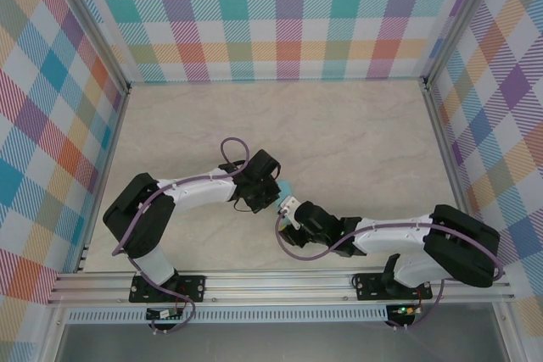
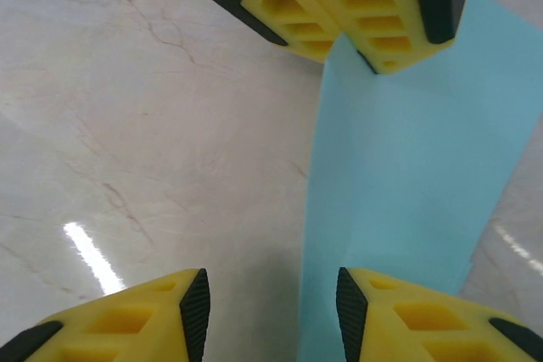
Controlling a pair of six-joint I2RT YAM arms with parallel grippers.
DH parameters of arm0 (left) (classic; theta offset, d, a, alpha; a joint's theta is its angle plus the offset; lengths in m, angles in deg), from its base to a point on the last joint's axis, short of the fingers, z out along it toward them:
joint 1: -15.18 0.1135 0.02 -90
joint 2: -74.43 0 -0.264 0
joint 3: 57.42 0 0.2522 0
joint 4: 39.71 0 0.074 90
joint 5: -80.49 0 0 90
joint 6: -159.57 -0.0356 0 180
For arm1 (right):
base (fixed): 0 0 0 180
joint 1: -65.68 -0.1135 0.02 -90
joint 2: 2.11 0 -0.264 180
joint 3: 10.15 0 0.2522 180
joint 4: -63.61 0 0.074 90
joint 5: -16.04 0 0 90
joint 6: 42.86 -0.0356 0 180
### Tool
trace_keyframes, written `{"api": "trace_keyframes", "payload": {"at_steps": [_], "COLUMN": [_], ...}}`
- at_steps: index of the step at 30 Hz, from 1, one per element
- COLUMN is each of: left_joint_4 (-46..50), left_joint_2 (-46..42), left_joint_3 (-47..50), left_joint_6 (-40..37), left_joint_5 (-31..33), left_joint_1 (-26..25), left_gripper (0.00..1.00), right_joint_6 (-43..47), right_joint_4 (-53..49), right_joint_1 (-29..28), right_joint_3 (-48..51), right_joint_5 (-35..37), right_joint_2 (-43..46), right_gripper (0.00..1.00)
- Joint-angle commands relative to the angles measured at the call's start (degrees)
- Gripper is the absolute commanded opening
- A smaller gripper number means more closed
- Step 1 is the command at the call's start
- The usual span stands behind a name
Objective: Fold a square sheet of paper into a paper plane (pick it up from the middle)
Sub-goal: Fold the wing for the fifth time at the center of the table.
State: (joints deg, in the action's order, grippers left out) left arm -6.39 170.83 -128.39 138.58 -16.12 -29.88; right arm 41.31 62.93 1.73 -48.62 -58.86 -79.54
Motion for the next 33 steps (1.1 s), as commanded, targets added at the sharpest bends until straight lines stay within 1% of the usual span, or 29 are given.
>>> {"api": "trace_keyframes", "payload": {"at_steps": [1, 5, 10, 14, 17, 20, 27, 29, 31, 33], "left_joint_4": [1.28, 1.02, 0.82, 1.27, 1.33, 1.28, 1.72, 1.72, 1.67, 1.70], "left_joint_2": [-0.14, 0.19, 0.41, 0.45, 0.63, 0.79, 0.76, 0.81, 0.81, 0.79], "left_joint_3": [-1.47, -1.34, -1.60, -1.60, -1.44, -1.34, -1.14, -0.98, -0.88, -0.71], "left_joint_6": [-0.76, -1.02, -1.06, -1.25, -1.25, -1.16, -1.16, -1.17, -1.14, -1.08], "left_joint_5": [-1.20, -1.52, -2.09, -1.85, -1.87, -1.91, -1.55, -1.52, -1.57, -1.67], "left_joint_1": [0.94, 1.21, 1.34, 1.29, 1.37, 1.30, 1.40, 1.38, 1.38, 1.45], "left_gripper": [0.00, 0.00, 0.00, 0.00, 0.00, 0.00, 0.00, 0.00, 0.00, 0.00], "right_joint_6": [6.89, 9.88, 11.01, 11.00, 11.01, 10.50, 7.95, 7.25, 6.37, 5.63], "right_joint_4": [3.17, 4.98, 8.36, 9.23, 9.05, 8.62, 7.75, 7.63, 7.51, 7.53], "right_joint_1": [-1.51, -2.94, -3.38, -3.38, -3.40, -3.38, -3.49, -3.47, -3.47, -3.47], "right_joint_3": [1.01, 1.16, 1.50, 1.93, 2.12, 2.04, 1.84, 1.83, 1.77, 1.68], "right_joint_5": [7.93, 10.58, 12.94, 13.21, 13.21, 13.12, 11.92, 11.80, 11.65, 11.79], "right_joint_2": [-2.55, -5.14, -7.29, -6.68, -6.16, -6.33, -5.86, -5.30, -4.77, -4.36], "right_gripper": [0.44, 0.37, 0.32, 0.28, 0.22, 0.20, 0.18, 0.19, 0.24, 0.24]}}
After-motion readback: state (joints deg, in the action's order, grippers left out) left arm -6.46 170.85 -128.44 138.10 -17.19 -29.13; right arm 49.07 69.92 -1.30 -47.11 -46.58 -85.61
